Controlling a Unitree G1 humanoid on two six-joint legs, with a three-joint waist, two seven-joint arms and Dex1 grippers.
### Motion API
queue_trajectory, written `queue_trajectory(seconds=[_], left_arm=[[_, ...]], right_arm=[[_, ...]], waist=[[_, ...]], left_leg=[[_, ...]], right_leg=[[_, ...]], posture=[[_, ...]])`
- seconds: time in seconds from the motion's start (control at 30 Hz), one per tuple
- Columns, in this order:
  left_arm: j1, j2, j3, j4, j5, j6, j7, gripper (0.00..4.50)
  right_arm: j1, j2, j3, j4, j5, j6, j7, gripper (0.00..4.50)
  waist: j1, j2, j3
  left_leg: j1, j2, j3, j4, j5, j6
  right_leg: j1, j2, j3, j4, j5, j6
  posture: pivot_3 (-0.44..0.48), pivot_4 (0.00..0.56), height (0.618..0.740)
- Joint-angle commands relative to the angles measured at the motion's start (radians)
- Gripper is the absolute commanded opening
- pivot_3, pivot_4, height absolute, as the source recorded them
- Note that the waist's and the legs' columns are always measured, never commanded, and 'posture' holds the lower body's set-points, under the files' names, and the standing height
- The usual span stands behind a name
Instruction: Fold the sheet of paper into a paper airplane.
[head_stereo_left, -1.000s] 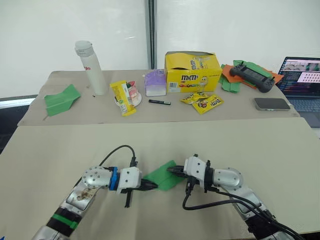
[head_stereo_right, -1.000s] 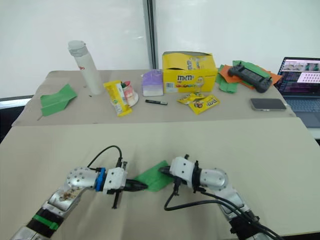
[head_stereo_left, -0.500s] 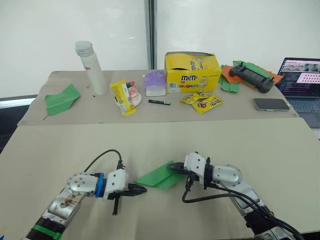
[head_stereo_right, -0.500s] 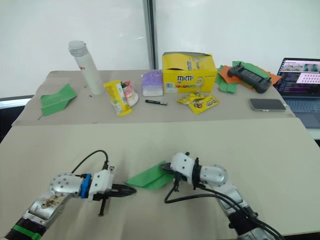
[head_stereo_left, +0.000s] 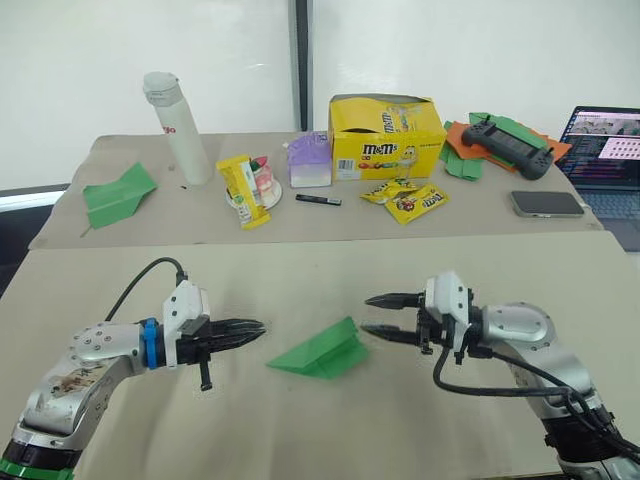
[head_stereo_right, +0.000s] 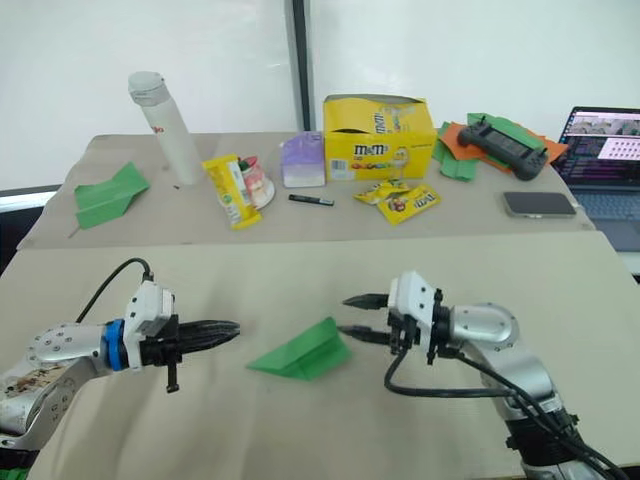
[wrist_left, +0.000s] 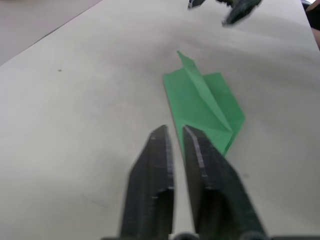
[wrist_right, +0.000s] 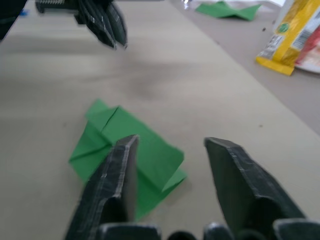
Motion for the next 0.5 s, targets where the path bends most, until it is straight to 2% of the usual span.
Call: queue_trajectory(seconds=[0.03, 0.1, 0.3, 0.5], left_arm=[[0.024, -0.010, 0.018, -0.068, -0.007, 0.020, 0.036, 1.83], [0.041, -0.014, 0.017, -0.094, -0.011, 0.037, 0.053, 2.46], [0.076, -0.034, -0.005, -0.141, 0.017, 0.053, 0.102, 2.46], [0.135, -0.046, -0.003, -0.187, 0.026, 0.062, 0.142, 2.46]], right_arm=[[-0.033, -0.006, 0.038, 0.047, -0.078, -0.129, 0.047, 3.35], [-0.058, 0.021, 0.039, 0.077, -0.037, -0.066, 0.049, 3.35], [-0.188, 0.046, 0.054, 0.230, 0.070, 0.222, 0.131, 3.35], [-0.268, 0.070, 0.071, 0.326, 0.110, 0.329, 0.231, 3.35]], waist=[[0.000, 0.000, 0.000], [-0.002, 0.000, 0.000], [0.001, 0.000, 0.000], [0.003, 0.000, 0.000]], left_leg=[[0.001, 0.000, 0.000, 0.000, 0.000, 0.000], [0.001, 0.000, 0.001, 0.000, 0.000, 0.000], [0.001, 0.001, 0.000, 0.000, 0.000, 0.000], [0.000, 0.001, 0.000, 0.000, 0.000, 0.000]], right_leg=[[0.001, 0.000, 0.000, 0.000, 0.000, 0.000], [0.001, 0.000, 0.000, -0.001, 0.000, 0.000], [0.001, 0.000, 0.000, 0.000, 0.001, -0.001], [0.000, 0.000, 0.000, -0.001, 0.001, -0.001]], posture=[[0.000, 0.150, 0.740], [0.000, 0.150, 0.740], [0.000, 0.150, 0.740], [0.000, 0.150, 0.740]])
